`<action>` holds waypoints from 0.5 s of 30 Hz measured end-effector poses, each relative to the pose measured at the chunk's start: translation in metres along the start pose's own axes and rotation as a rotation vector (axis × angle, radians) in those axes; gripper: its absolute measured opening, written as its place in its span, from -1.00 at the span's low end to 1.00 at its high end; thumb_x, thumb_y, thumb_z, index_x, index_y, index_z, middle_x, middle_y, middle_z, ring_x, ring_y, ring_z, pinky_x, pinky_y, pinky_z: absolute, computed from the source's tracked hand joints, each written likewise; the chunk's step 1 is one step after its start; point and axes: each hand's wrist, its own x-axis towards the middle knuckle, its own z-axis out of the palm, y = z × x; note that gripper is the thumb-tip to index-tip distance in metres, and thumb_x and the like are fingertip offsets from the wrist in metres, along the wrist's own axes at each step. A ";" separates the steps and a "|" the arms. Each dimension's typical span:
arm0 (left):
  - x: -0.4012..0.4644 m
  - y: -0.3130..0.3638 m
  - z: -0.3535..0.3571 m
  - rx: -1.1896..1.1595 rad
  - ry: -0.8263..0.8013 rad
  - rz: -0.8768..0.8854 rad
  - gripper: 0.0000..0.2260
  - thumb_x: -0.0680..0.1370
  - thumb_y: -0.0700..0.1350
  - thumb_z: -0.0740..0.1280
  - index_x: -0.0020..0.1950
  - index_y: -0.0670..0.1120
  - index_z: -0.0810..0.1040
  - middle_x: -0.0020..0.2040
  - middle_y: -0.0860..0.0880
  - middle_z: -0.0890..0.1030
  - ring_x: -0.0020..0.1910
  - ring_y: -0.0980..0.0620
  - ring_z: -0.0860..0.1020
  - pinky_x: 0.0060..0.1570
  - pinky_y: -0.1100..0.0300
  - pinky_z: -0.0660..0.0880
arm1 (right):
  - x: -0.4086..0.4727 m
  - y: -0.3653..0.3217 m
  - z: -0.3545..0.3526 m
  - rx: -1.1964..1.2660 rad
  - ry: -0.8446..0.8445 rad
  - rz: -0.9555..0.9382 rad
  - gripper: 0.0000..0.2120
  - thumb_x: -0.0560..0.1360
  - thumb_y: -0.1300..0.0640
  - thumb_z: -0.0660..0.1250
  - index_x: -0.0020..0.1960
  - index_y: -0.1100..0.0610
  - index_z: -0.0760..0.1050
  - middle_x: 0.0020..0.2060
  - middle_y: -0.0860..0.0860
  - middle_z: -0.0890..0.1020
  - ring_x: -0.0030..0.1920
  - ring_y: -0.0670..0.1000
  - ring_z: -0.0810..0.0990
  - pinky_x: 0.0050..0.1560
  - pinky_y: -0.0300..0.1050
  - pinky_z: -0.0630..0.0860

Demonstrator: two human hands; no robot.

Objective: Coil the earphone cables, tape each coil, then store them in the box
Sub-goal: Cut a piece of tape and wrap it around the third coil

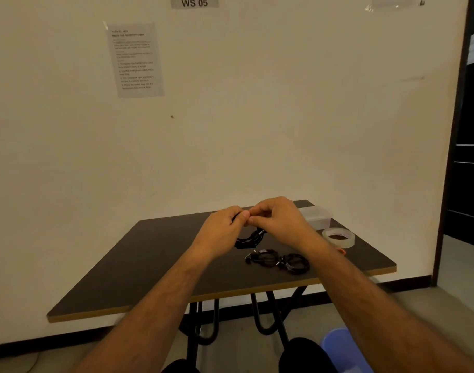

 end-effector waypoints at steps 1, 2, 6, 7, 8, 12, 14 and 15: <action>0.000 -0.003 0.003 -0.016 0.000 -0.004 -0.75 0.68 0.04 0.14 -0.10 0.06 0.55 -0.13 0.12 0.61 -0.10 0.18 0.55 -0.15 0.24 0.41 | 0.000 0.004 0.001 0.029 -0.010 0.023 -0.75 0.50 0.08 0.44 0.16 0.09 0.65 -0.09 -0.08 0.73 -0.01 -0.18 0.66 0.14 -0.17 0.56; 0.000 -0.005 0.007 -0.027 -0.003 -0.008 -0.75 0.68 0.04 0.14 -0.10 0.07 0.54 -0.16 0.14 0.58 -0.14 0.20 0.53 -0.19 0.26 0.37 | -0.001 0.009 0.002 0.069 -0.024 0.055 -0.69 0.50 0.07 0.45 0.23 0.09 0.61 -0.09 -0.07 0.73 0.00 -0.16 0.66 0.16 -0.16 0.55; -0.002 -0.018 0.022 -0.058 -0.020 -0.050 -0.77 0.68 0.01 0.14 -0.03 0.01 0.55 -0.21 0.16 0.54 -0.22 0.20 0.49 -0.24 0.27 0.33 | -0.014 0.027 0.008 0.355 -0.120 0.140 -0.74 0.51 0.07 0.44 0.15 0.15 0.61 -0.08 0.00 0.74 0.00 -0.09 0.70 0.10 -0.19 0.59; -0.003 -0.023 0.028 -0.069 -0.026 -0.062 -0.76 0.68 0.02 0.14 -0.04 0.01 0.56 -0.20 0.15 0.55 -0.20 0.18 0.50 -0.22 0.25 0.35 | -0.017 0.033 0.011 0.366 -0.116 0.149 -0.78 0.52 0.10 0.43 0.12 0.16 0.62 -0.09 0.01 0.74 -0.02 -0.08 0.70 0.08 -0.20 0.60; -0.004 -0.028 0.033 -0.078 -0.033 -0.077 -0.75 0.68 0.03 0.14 -0.05 0.01 0.57 -0.20 0.12 0.56 -0.19 0.15 0.51 -0.20 0.22 0.38 | -0.019 0.038 0.014 0.339 -0.096 0.161 -0.82 0.52 0.13 0.43 0.09 0.16 0.63 -0.10 0.01 0.74 -0.04 -0.08 0.70 0.06 -0.20 0.60; -0.001 -0.046 0.052 -0.117 -0.070 -0.154 -0.72 0.67 0.04 0.17 -0.07 -0.02 0.62 -0.20 0.01 0.60 -0.18 0.05 0.54 -0.15 0.12 0.44 | -0.020 0.058 0.030 0.218 -0.051 0.240 -0.90 0.49 0.12 0.45 -0.02 0.11 0.65 -0.17 0.01 0.73 -0.09 -0.04 0.69 -0.10 -0.19 0.59; 0.003 -0.057 0.060 -0.129 -0.085 -0.203 -0.71 0.65 0.05 0.20 -0.05 -0.03 0.65 -0.18 -0.06 0.62 -0.17 0.02 0.55 -0.14 0.12 0.44 | -0.015 0.068 0.042 0.180 -0.030 0.297 -0.89 0.46 0.08 0.47 -0.06 0.11 0.66 -0.21 0.01 0.72 -0.13 -0.01 0.68 -0.15 -0.13 0.61; 0.006 -0.065 0.064 -0.134 -0.090 -0.231 -0.71 0.65 0.06 0.21 -0.04 -0.04 0.67 -0.16 -0.10 0.64 -0.16 -0.01 0.56 -0.13 0.10 0.46 | -0.012 0.074 0.049 0.153 -0.022 0.329 -0.89 0.45 0.08 0.48 -0.08 0.11 0.66 -0.24 0.00 0.70 -0.16 -0.03 0.67 -0.16 -0.12 0.61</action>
